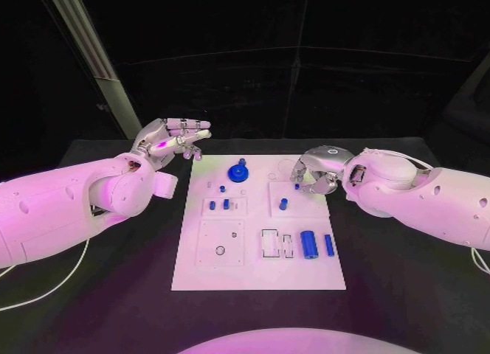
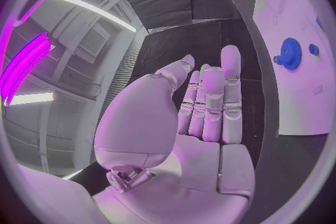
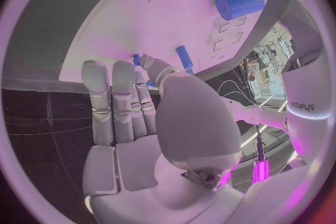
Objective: Assemble the parts on the task board
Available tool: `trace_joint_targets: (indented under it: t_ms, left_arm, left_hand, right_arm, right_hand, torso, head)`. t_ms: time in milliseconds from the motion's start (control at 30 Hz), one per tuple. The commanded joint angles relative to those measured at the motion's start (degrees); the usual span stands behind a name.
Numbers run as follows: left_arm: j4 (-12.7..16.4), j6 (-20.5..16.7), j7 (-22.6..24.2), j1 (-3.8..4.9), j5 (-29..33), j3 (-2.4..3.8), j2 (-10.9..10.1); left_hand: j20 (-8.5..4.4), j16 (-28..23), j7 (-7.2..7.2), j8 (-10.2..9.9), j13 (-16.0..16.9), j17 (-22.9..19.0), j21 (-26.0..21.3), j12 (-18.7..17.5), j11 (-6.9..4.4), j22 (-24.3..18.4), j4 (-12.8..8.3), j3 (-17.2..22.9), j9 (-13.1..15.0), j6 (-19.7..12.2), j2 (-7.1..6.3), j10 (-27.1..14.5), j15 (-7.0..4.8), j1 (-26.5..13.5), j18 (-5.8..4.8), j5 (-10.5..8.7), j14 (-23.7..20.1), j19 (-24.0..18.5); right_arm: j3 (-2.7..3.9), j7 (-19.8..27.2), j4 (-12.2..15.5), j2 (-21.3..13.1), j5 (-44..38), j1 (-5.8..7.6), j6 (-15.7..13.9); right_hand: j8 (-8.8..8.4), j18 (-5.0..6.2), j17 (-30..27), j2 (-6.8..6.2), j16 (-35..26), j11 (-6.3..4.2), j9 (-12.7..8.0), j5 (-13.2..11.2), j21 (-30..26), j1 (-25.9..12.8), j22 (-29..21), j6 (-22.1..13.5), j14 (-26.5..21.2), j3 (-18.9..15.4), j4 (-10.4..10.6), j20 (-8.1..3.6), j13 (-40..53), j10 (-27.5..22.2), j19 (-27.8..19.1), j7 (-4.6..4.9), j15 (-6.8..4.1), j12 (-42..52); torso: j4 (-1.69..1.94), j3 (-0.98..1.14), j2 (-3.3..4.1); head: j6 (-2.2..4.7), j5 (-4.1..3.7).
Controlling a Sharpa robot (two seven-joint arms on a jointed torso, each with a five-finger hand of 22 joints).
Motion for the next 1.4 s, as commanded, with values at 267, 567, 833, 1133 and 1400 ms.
trace_joint_targets:
  t_ms: [267, 567, 833, 1133, 1400]
  left_arm:
    - [0.0, -0.6, 1.0, 0.09, 0.9, 0.03, -0.1]
    - [-0.1, -0.6, 0.7, 0.08, 0.9, 0.02, -0.1]
    - [-0.2, -0.6, 0.4, 0.08, 0.9, 0.02, -0.1]
    - [-0.3, -0.6, 0.2, 0.08, 0.9, 0.02, -0.2]
    - [-0.4, 0.1, 0.3, 0.08, 0.9, 0.02, -0.4]
  left_hand:
    - [0.16, -0.3, 0.25, 0.0, 0.1, -0.1, -0.2, 0.3, 0.08, -0.1, 0.1, -0.1, -0.1, -0.3, 0.37, 0.0, -0.14, -0.2, 0.32, 0.34, -0.4, -0.4]
    - [0.17, -0.4, 0.28, 0.0, 0.1, -0.1, -0.3, 0.3, 0.1, -0.1, 0.0, -0.1, -0.1, -0.3, 0.36, -0.1, -0.13, -0.2, 0.32, 0.34, -0.4, -0.4]
    - [0.18, -0.4, 0.31, 0.0, 0.0, -0.2, -0.3, 0.3, 0.13, -0.2, 0.0, -0.1, -0.1, -0.3, 0.35, -0.1, -0.12, -0.2, 0.32, 0.34, -0.5, -0.4]
    - [0.19, -0.4, 0.36, 0.0, 0.0, -0.2, -0.3, 0.4, 0.16, -0.2, 0.0, -0.1, -0.1, -0.4, 0.33, -0.3, -0.09, -0.1, 0.32, 0.35, -0.5, -0.4]
    - [0.21, -0.5, 0.4, 0.0, 0.1, -0.5, -0.4, 0.6, 0.2, -0.3, -0.3, 0.0, -0.1, -0.5, 0.33, -0.5, -0.06, 0.2, 0.32, 0.38, -0.6, -0.3]
  right_arm:
    - [-0.01, -0.7, -0.8, 0.8, -2.2, -0.58, 2.5]
    - [-0.02, -1.1, -1.4, 1.5, -3.3, -0.85, 2.8]
    - [-0.02, -2.2, -1.5, 1.9, -4.8, -0.98, 2.3]
    - [-0.02, -3.2, -0.8, 1.8, -6.3, -1.11, -0.5]
    - [0.0, -3.9, 1.7, 0.1, -6.2, -1.12, -5.0]
  right_hand:
    - [0.42, -0.68, 2.2, 0.61, 1.4, -0.33, 0.1, -0.9, 1.3, 0.1, 1.6, 1.7, 0.5, 2.4, -0.6, -0.07, -1.5, 1.9, 0.8, -0.3, -0.2, 0.1]
    - [0.64, -0.83, 3.9, 1.17, 2.4, -0.7, 0.2, -1.3, 2.2, -0.2, 2.7, 3.0, 0.6, 4.2, -1.1, -0.28, -2.5, 3.4, 1.1, -0.65, -0.46, 0.3]
    - [1.66, -1.52, 9.5, 2.81, 5.6, -1.75, 0.6, -4.0, 5.1, -0.2, 7.2, 6.1, 1.8, 6.0, -1.8, -0.87, -2.8, 6.4, 2.8, -1.69, -1.23, 1.4]
    - [2.25, -2.66, 11.9, 4.02, 7.2, -2.47, 0.9, -4.7, 9.4, -0.2, 14.1, 8.1, 2.0, 7.4, -2.6, -1.4, -2.8, 8.4, 5.2, -2.36, -1.76, 1.8]
    - [2.05, -3.18, 12.3, 3.81, 7.5, -2.45, 0.8, -4.3, 11.3, -0.3, 17.2, 8.2, 2.0, 8.0, -3.2, -1.5, -3.0, 8.6, 6.2, -2.31, -1.77, 1.6]
  torso:
    - [-0.04, 0.05, -0.03]
    - [-0.05, 0.02, -0.03]
    - [-0.01, -0.01, -0.05]
    - [-0.07, 0.01, -0.1]
    - [-0.11, -0.02, -0.12]
  head:
    - [-0.37, -0.05]
    - [-0.53, -0.17]
    - [-0.78, -0.31]
    - [-0.9, -0.36]
    - [-0.83, -0.38]
